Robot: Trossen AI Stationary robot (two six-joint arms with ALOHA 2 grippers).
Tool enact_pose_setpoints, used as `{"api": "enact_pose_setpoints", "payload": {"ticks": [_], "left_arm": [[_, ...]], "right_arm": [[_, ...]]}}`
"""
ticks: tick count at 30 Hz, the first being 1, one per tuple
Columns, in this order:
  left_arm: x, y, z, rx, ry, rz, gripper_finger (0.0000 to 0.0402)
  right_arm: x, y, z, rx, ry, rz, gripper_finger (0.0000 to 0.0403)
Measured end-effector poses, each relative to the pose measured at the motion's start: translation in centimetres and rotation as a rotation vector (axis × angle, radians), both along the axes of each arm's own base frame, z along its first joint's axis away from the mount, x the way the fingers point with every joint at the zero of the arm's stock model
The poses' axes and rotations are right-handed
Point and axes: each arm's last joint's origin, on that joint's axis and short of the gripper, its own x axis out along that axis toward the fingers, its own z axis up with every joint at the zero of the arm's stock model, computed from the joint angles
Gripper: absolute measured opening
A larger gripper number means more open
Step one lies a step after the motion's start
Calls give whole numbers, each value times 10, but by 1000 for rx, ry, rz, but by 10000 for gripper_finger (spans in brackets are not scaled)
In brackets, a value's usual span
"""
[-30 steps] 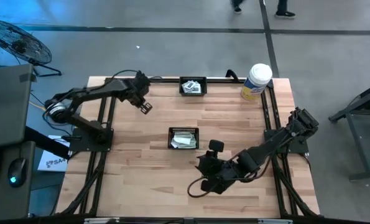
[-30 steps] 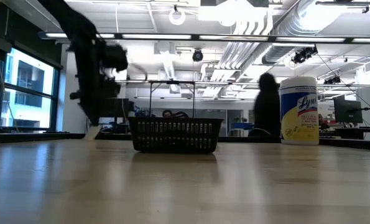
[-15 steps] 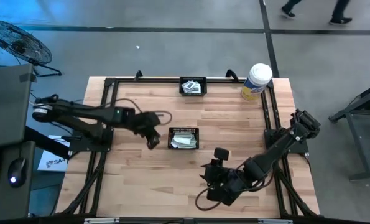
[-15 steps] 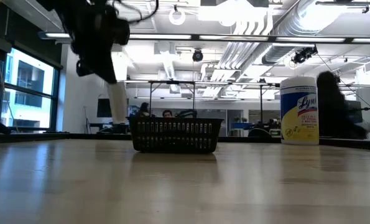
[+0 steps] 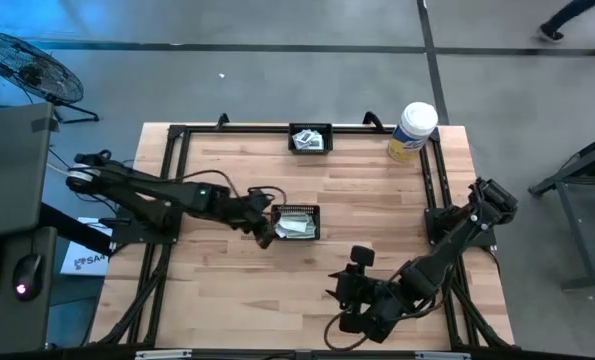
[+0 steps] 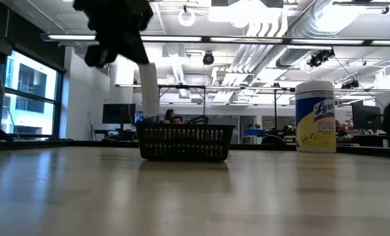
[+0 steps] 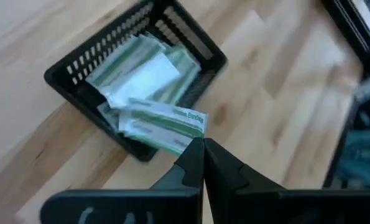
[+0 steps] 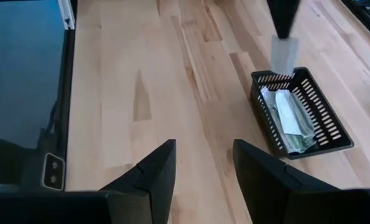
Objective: Pick & Place First Aid Supplies
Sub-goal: Put the bandage into the bottom black basket, then return to Home Position
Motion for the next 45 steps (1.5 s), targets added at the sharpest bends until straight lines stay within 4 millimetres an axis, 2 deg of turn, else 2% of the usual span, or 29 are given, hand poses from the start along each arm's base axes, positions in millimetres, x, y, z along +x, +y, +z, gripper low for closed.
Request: {"api": "enact_pose_setpoints", "payload": {"ticks": [4, 10, 17, 21, 26, 28, 32, 36, 38, 41, 45], "left_arm": [[17, 9, -18, -57, 79, 107, 0], [48, 22, -37, -83, 108, 162, 0], [65, 40, -58, -163, 110, 198, 7], [72, 47, -62, -167, 81, 169, 33], [72, 60, -63, -192, 79, 109, 88], [68, 65, -55, -179, 60, 54, 107], [51, 63, -21, -104, -25, -92, 120], [24, 49, 11, 60, -50, -185, 121], [10, 37, 25, 176, -76, -220, 121], [-10, 16, 32, 303, -114, -318, 121], [-32, -7, 24, 410, -155, -434, 121]], "right_arm": [[-6, 7, 0, 8, -3, 18, 153], [-15, 18, 0, -12, -32, 28, 153], [-27, 36, -5, -26, -49, 66, 153], [-29, 43, -10, -43, -58, 69, 153], [-25, 42, -14, -50, -57, 57, 153], [-23, 41, -15, -40, -50, 52, 153], [-17, 35, -15, -38, -49, 25, 153], [-13, 30, -15, -46, -52, 2, 153], [-8, 26, -16, -2, 9, 45, 152], [2, 16, -17, -21, 57, 89, 135], [18, -3, -18, -110, 109, 157, 83]]}}
